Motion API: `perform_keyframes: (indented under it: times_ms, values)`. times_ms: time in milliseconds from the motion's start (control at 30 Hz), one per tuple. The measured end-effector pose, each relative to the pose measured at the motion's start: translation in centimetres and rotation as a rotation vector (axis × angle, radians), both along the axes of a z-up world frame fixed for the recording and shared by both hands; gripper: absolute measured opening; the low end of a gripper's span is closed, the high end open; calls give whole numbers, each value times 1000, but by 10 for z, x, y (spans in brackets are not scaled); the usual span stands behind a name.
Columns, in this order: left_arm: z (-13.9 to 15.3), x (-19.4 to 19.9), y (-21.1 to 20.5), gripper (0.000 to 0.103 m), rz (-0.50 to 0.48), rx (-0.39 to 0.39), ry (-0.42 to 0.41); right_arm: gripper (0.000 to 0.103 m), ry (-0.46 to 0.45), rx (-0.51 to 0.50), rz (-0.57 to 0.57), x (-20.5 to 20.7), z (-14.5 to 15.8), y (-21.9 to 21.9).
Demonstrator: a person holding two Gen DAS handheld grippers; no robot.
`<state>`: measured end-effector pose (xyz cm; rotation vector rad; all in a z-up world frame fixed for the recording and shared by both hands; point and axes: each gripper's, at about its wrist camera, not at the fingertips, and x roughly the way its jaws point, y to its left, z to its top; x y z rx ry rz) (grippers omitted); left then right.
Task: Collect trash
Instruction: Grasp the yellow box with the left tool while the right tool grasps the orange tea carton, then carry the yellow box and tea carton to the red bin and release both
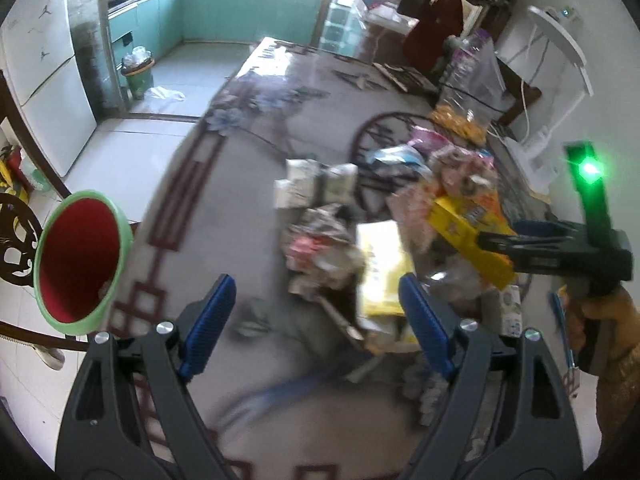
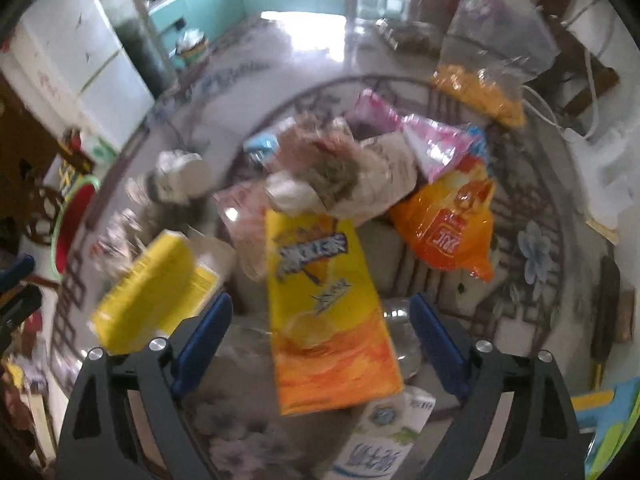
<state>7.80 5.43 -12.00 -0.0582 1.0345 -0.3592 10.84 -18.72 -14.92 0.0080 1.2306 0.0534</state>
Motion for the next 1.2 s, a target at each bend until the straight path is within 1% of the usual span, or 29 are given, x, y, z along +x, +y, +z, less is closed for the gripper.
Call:
perform_keyframes:
  times_ms: [33, 67, 100, 167, 200, 233, 333, 400, 467, 500, 533, 567, 600, 633, 700, 800, 900, 1000, 1200]
  values:
    - [-1, -4, -8, 81, -3, 2, 2, 87, 15, 1, 15, -1, -7, -2]
    - [-2, -6, -14, 81, -6, 1, 8, 85, 22, -4, 23, 0, -12, -1]
    - [-4, -7, -19, 81, -6, 0, 13, 75, 26, -6, 35, -1, -15, -2]
    - [-8, -7, -29, 81, -7, 2, 26, 61, 10, 3, 58, -7, -17, -3]
    - [-11, -6, -34, 81, -9, 11, 30, 60, -3, 30, 60, -10, -15, -6]
    - [-17, -3, -41, 81, -13, 31, 44, 60, -17, 71, 56, -15, -13, -12]
    - [-32, 6, -55, 79, -30, 55, 89, 60, -47, 153, 28, -22, -5, -26]
    - [-43, 11, -64, 78, -39, 70, 115, 60, -80, 214, 14, -30, 5, -36]
    - [-51, 15, -70, 75, -35, 75, 141, 60, -117, 254, 9, -37, 16, -42]
    - [-57, 18, -72, 70, -31, 73, 160, 60, -131, 267, 9, -38, 21, -44]
    - [-63, 21, -74, 63, -25, 67, 184, 60, -149, 284, 10, -41, 27, -47]
    - [-67, 23, -75, 58, -17, 62, 204, 60, -159, 294, 12, -41, 33, -46]
    - [-73, 26, -76, 45, -8, 55, 227, 60, -168, 306, 16, -43, 36, -47]
    - [-75, 27, -77, 40, -4, 46, 239, 60, -171, 310, 17, -42, 39, -47]
    - [-75, 28, -79, 40, 1, 34, 245, 60, -184, 323, 14, -41, 45, -48]
    - [-66, 25, -83, 40, -5, 35, 213, 60, -192, 333, 10, -36, 51, -51]
    - [-48, 21, -82, 39, -2, 12, 171, 60, -214, 337, -3, -35, 55, -53]
    - [-22, 16, -79, 39, 3, -7, 108, 60, -242, 345, -11, -37, 63, -53]
    - [19, 15, -74, 39, 17, -8, -15, 60, -283, 335, 0, -42, 75, -42]
